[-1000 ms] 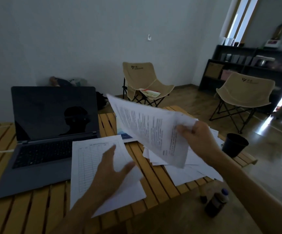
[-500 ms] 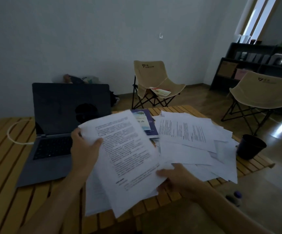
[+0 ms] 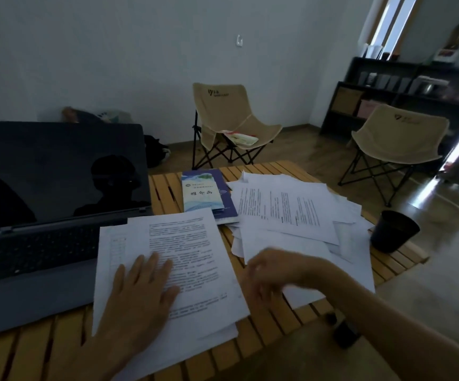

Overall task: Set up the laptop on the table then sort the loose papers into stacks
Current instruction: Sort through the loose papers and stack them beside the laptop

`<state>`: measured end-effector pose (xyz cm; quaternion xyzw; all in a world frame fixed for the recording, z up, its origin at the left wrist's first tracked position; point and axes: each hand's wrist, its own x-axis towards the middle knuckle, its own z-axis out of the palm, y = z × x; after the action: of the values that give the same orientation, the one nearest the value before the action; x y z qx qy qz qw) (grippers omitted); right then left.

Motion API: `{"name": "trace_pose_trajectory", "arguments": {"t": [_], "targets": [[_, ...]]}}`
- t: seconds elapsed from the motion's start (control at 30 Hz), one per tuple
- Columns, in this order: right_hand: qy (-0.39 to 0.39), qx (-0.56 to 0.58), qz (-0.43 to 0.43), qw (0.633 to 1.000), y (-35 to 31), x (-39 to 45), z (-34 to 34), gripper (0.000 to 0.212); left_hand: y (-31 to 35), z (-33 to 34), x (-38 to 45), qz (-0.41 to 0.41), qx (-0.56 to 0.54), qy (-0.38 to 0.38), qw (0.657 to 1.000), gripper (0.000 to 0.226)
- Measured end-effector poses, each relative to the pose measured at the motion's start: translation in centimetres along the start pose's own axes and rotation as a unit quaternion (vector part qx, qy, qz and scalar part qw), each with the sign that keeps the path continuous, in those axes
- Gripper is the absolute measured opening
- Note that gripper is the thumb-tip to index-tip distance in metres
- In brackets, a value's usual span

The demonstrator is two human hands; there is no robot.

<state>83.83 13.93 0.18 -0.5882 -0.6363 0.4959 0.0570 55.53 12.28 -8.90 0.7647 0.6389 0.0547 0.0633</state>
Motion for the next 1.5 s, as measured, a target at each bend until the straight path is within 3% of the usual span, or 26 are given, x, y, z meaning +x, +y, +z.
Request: {"name": "trace_pose_trajectory", "arguments": {"t": [0.07, 0.1, 0.17, 0.2, 0.3, 0.4, 0.47, 0.57, 0.67, 0.77, 0.87, 0.93, 1.0, 1.07, 1.1, 1.17, 1.27, 1.33, 1.43, 1.5], "targets": [[0.265, -0.089, 0.003, 0.96, 2.4, 2.8, -3.4, 0.027, 0.1, 0.2, 0.0, -0.01, 0.001, 0.011, 1.0, 0.094], [0.338, -0.153, 0.022, 0.928, 3.7, 4.1, -4.9, 0.046, 0.2, 0.3, 0.0, -0.011, -0.006, 0.019, 1.0, 0.098], [0.347, -0.243, 0.073, 0.903, 6.4, 6.1, -6.8, 0.079, 0.2, 0.6, 0.0, -0.017, -0.026, 0.035, 0.999, 0.111], [0.338, -0.256, 0.086, 0.902, 7.3, 6.8, -7.3, 0.082, 0.2, 0.8, 0.0, -0.017, -0.033, 0.044, 0.998, 0.117], [0.379, -0.281, 0.065, 0.879, 8.4, 7.2, -7.9, 0.055, 0.2, 1.0, -0.1, -0.012, -0.037, 0.066, 0.997, 0.12], [0.418, -0.381, 0.038, 0.824, 8.0, 6.4, -7.7, 0.028, 0.4, 0.9, -0.2, 0.0, -0.03, 0.069, 0.997, 0.119], [0.426, -0.45, 0.039, 0.784, 7.7, 5.5, -7.4, 0.026, 0.3, 0.9, -0.2, 0.002, -0.021, 0.071, 0.997, 0.111], [0.418, -0.487, 0.063, 0.765, 6.8, 3.3, -6.4, 0.021, 0.0, 1.5, -0.4, 0.009, -0.004, 0.075, 0.997, 0.09], [0.419, -0.5, 0.083, 0.753, 5.5, 0.4, -4.6, 0.017, 0.0, 1.5, -0.5, 0.016, 0.012, 0.093, 0.995, 0.084], [0.43, -0.468, 0.085, 0.767, 3.4, -2.5, -1.8, 0.012, 1.1, 0.5, -1.1, 0.041, -0.023, 0.104, 0.993, 0.08], [0.461, -0.36, 0.055, 0.809, 0.4, -4.8, 1.3, 0.017, 4.1, -1.4, -2.5, 0.059, -0.244, 0.108, 0.962, 0.067], [0.47, -0.3, 0.019, 0.83, -2.3, -6.1, 3.8, 0.014, 6.5, -3.7, -3.2, 0.061, -0.397, 0.036, 0.915, 0.051], [0.416, -0.307, -0.026, 0.855, -4.4, -6.1, 6.7, 0.01, 7.9, -5.3, -3.0, 0.024, -0.557, -0.02, 0.83, 0.044], [0.337, -0.313, -0.068, 0.886, -5.3, -5.2, 9.8, 0.013, 7.7, -5.9, -2.2, -0.059, -0.656, -0.031, 0.752, 0.035], [0.308, -0.307, -0.088, 0.896, -5.4, -4.7, 10.9, 0.018, 7.1, -5.8, -1.8, -0.095, -0.664, -0.018, 0.742, 0.027], [0.26, -0.28, -0.122, 0.916, -4.5, -3.7, 11.8, 0.027, 5.5, -4.9, -1.5, -0.154, -0.636, 0.011, 0.756, 0.015], [0.178, -0.21, -0.132, 0.952, -2.7, -2.4, 11.5, 0.041, 3.2, -3.5, -1.3, -0.183, -0.633, -0.021, 0.752, 0.012], [0.171, -0.139, -0.151, 0.964, -1.6, -1.8, 11.1, 0.03, 2.8, -3.6, -1.1, -0.173, -0.625, -0.026, 0.761, 0.011], [0.302, -0.044, -0.154, 0.94, -0.3, -1.1, 9.9, 0.013, 2.9, -4.1, -0.6, -0.13, -0.546, 0.051, 0.826, 0.008], [0.408, -0.012, -0.103, 0.907, 0.5, -0.6, 8.1, 0.023, 2.9, -5.0, -0.4, -0.086, -0.458, 0.116, 0.877, 0.009]]}}
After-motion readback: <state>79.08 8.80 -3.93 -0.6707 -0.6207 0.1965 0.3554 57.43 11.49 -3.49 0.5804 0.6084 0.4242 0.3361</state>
